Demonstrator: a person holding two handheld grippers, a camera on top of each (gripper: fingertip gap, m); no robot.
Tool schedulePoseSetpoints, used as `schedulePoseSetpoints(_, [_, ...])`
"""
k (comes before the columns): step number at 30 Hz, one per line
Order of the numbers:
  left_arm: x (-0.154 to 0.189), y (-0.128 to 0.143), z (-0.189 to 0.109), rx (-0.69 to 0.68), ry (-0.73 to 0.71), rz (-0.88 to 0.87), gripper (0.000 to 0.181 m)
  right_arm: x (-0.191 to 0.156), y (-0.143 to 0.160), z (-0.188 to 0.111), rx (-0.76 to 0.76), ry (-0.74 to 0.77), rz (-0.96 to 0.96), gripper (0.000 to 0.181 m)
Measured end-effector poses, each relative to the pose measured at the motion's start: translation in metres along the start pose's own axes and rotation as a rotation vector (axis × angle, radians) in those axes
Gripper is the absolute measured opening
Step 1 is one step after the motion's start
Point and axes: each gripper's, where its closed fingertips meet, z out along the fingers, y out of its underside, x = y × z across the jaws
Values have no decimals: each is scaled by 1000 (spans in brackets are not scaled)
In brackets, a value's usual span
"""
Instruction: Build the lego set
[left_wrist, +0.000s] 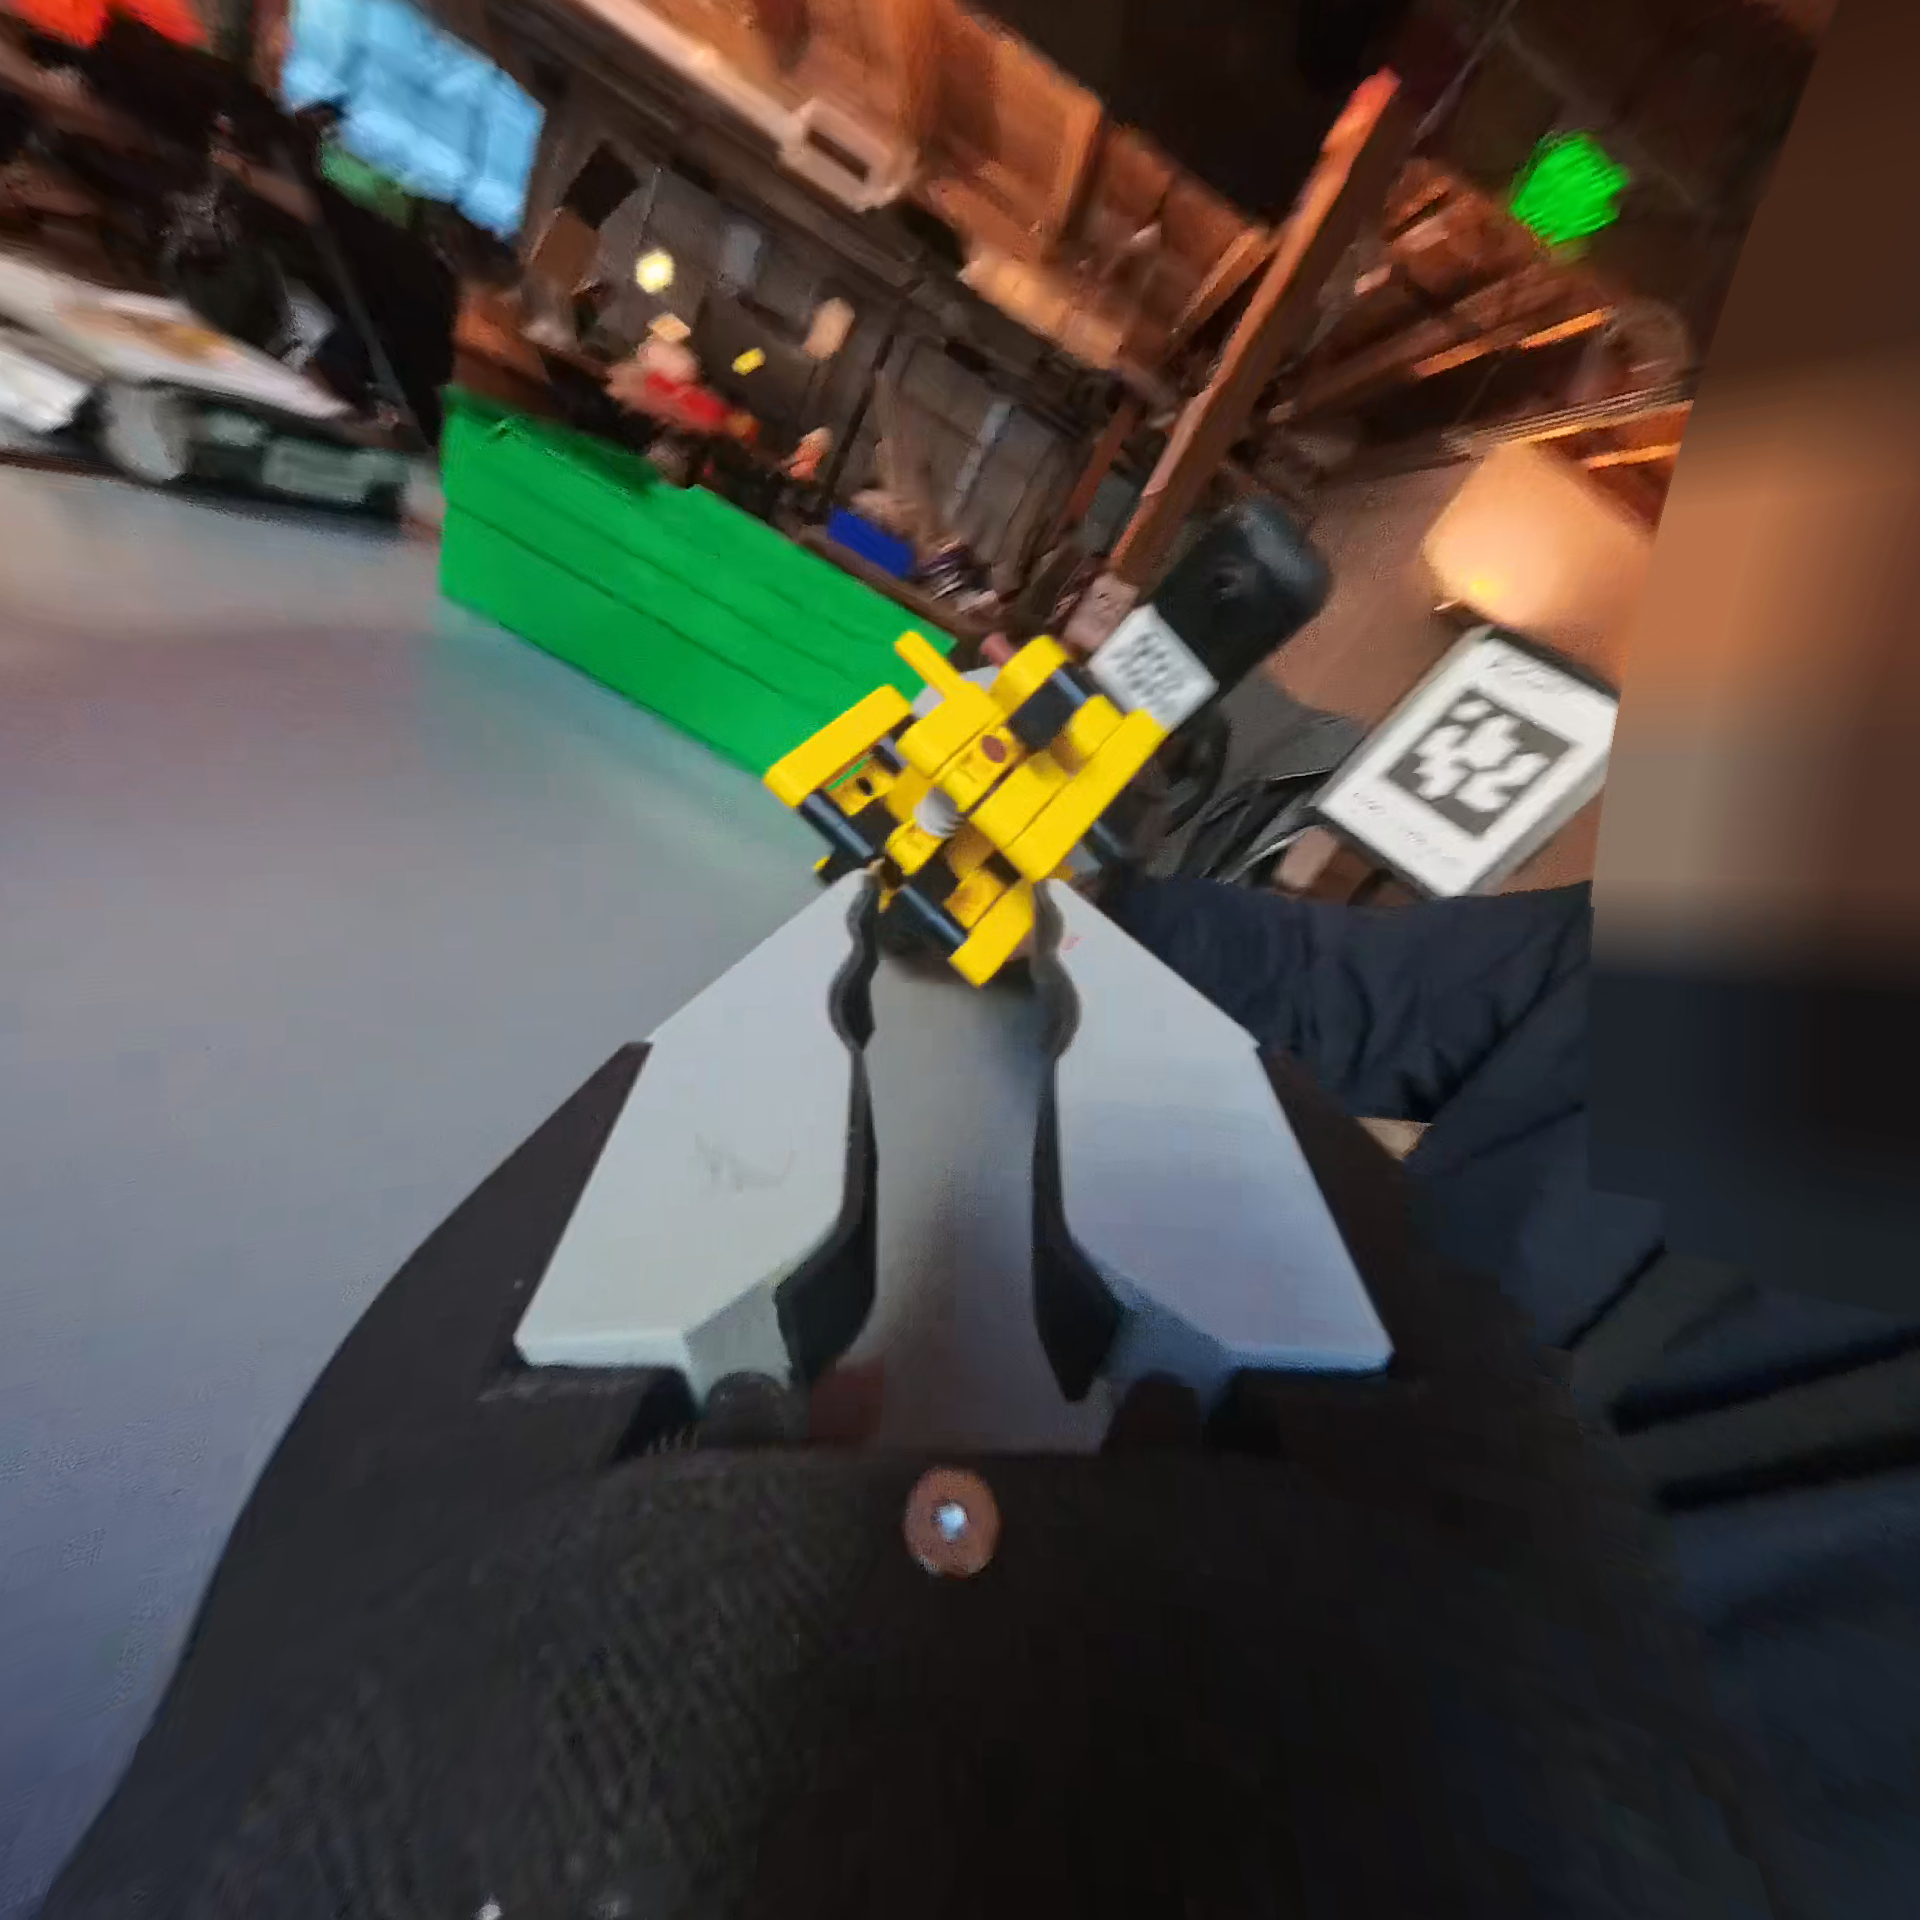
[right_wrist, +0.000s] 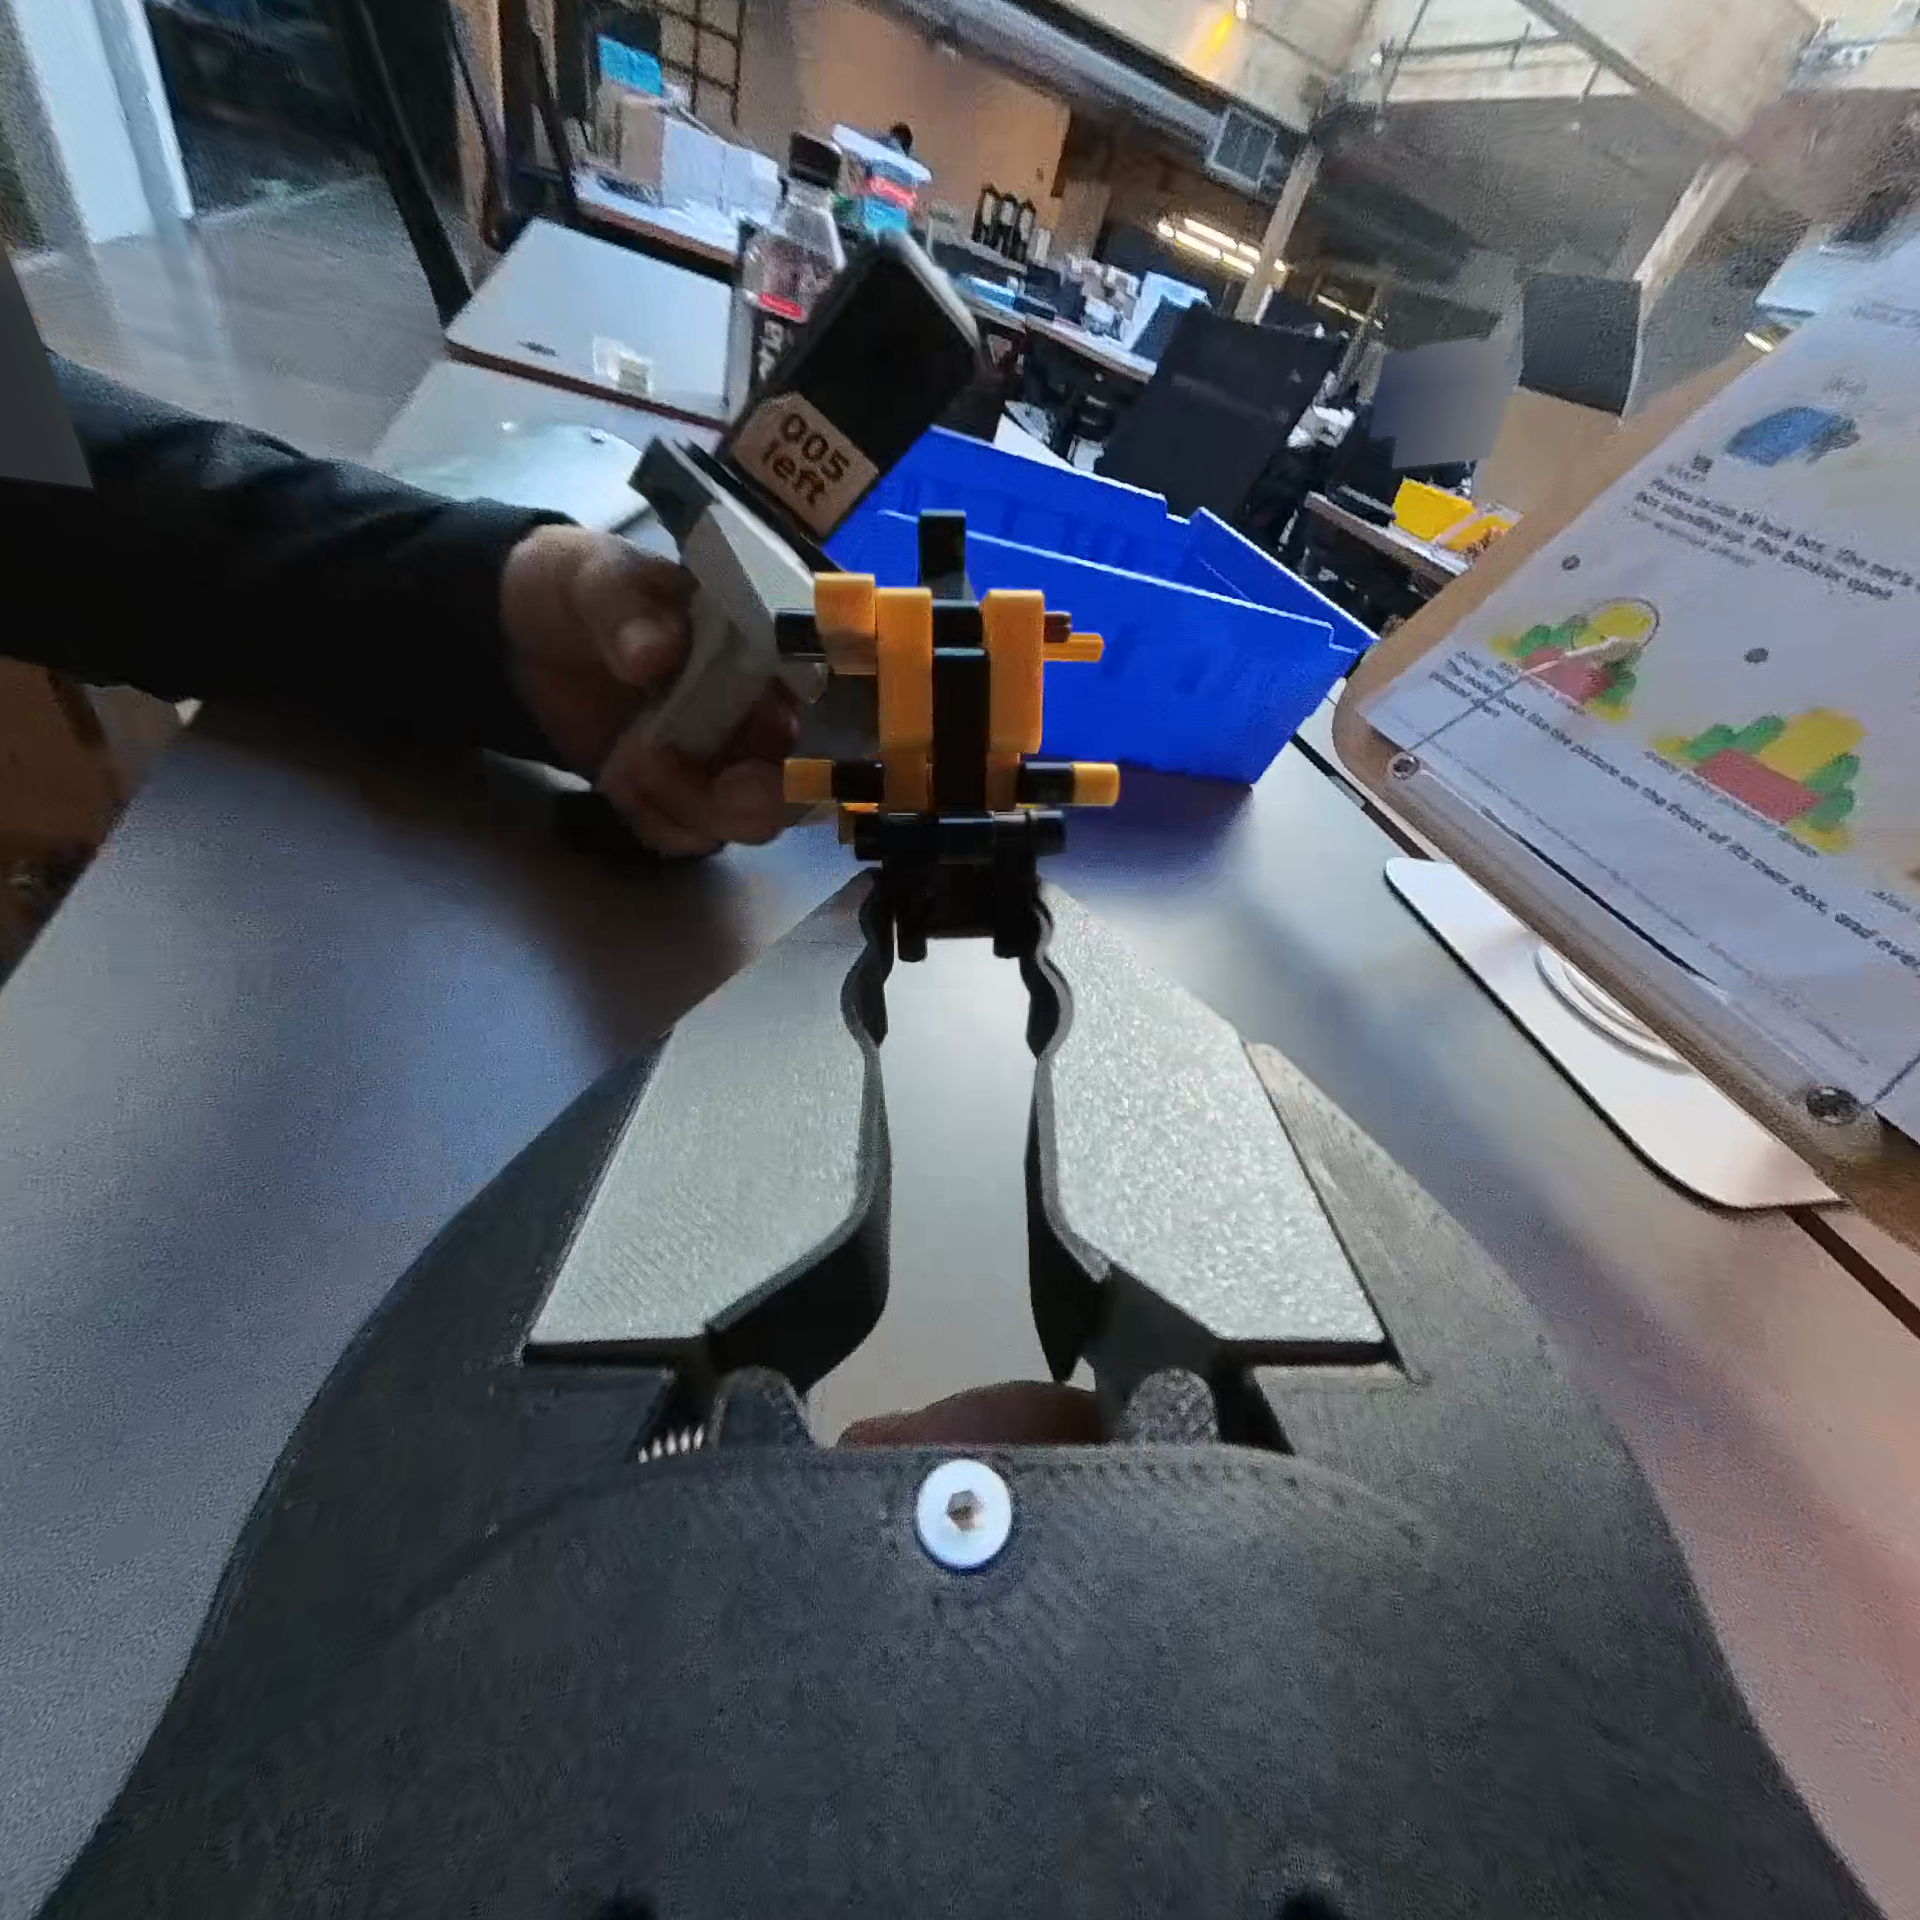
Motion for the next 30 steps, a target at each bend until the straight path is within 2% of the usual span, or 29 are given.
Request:
schedulePoseSetpoints(3, [22,-3,1,29,109,28,24,-9,-10,-3,58,-57,9,21])
schedulePoseSetpoints(6, [33,3,6,-12,119,145,30,-10,-5,-2,41,-80,28,21])
schedulePoseSetpoints(9, [35,10,10,-44,69,294,36,-12,-3,-2,59,-125,106,22])
schedulePoseSetpoints(10, [32,11,11,-55,42,328,31,-12,-2,-2,62,-144,132,22])
schedulePoseSetpoints(14, [28,13,11,-83,4,372,27,-14,6,-1,41,-178,157,22])
schedulePoseSetpoints(17, [25,14,12,-83,-27,388,33,-4,10,0,-3,-57,-4,21])
schedulePoseSetpoints(19, [30,14,13,-73,22,308,45,0,8,-2,-32,49,-199,21])
schedulePoseSetpoints(20, [35,13,13,-62,62,254,46,0,7,-3,-45,83,-280,21])
schedulePoseSetpoints(22, [39,11,13,-51,113,174,39,-1,6,-4,-63,126,-388,21])
schedulePoseSetpoints(24, [39,10,12,-48,132,151,23,-3,8,-3,-88,137,-466,21])
schedulePoseSetpoints(27, [43,15,12,-69,174,120,14,-3,18,0,-157,173,-613,21])
schedulePoseSetpoints(30, [39,23,16,-103,146,108,7,0,25,1,-195,181,-623,21])
